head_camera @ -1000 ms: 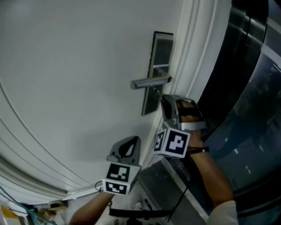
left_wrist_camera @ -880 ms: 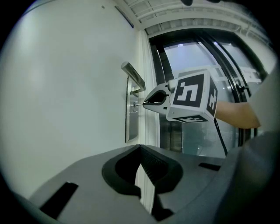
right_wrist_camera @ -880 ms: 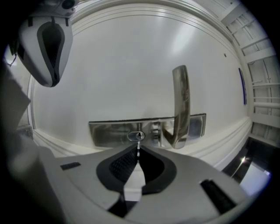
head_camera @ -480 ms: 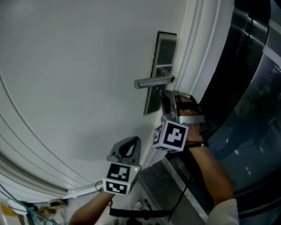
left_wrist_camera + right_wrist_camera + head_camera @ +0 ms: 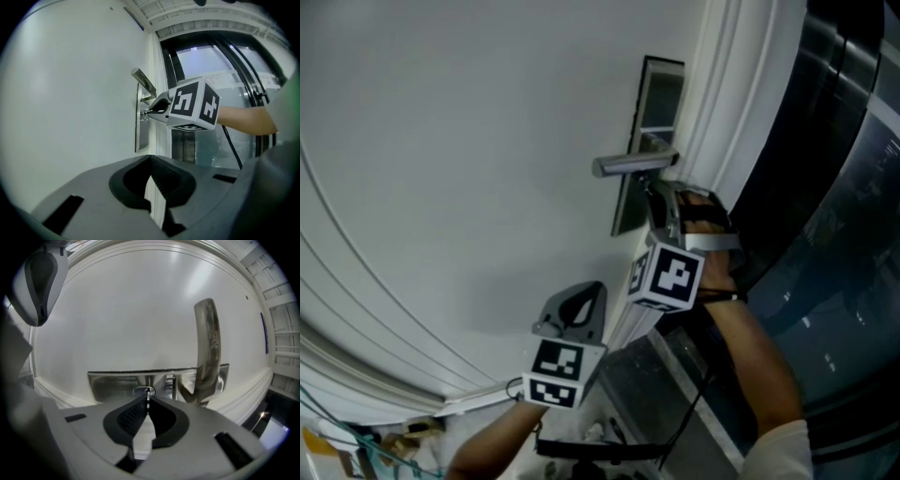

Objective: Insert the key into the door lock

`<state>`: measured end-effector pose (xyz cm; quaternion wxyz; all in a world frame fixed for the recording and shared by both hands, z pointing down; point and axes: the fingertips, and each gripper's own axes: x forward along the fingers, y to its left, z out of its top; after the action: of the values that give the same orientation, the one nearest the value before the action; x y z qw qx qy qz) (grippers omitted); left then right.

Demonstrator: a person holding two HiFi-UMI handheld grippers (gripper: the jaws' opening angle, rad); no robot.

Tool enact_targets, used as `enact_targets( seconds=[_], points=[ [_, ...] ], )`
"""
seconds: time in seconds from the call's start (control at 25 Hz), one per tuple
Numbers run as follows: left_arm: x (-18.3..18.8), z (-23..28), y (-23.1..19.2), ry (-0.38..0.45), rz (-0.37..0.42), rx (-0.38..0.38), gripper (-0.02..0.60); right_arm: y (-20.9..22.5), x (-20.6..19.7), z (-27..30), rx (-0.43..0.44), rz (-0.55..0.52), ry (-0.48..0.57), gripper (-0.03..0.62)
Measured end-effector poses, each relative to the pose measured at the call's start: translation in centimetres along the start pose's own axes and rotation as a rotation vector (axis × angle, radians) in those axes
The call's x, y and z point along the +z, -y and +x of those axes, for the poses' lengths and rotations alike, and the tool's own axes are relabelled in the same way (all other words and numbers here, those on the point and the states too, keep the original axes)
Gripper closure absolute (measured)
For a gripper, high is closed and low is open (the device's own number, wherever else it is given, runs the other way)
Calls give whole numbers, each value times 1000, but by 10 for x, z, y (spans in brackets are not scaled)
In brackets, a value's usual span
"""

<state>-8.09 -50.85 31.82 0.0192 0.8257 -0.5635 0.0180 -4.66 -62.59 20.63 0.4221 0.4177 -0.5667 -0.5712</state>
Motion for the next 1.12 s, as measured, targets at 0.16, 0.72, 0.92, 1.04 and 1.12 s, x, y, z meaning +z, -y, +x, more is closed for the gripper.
enact_targets(
  seconds=[0.16,0.72,0.92,1.04,1.12],
  points=[
    [-2,0,2,-5,0,-5,578,-2,1,3,2,-4,-4,569],
    [0,-7,1,2,-11,-9,578,-1,2,7,-23,19,-7,568],
    [-1,-15,-2,8,-14,-9,578,-2,4,2,-33,68,0,560],
    [-2,-18,-4,10,-19,-13,578,-2,4,-4,-45,107,6,559],
    [-3,-22,-2,10,-23,-20,578,-3,3,-11,-56,131,5,559]
  ],
)
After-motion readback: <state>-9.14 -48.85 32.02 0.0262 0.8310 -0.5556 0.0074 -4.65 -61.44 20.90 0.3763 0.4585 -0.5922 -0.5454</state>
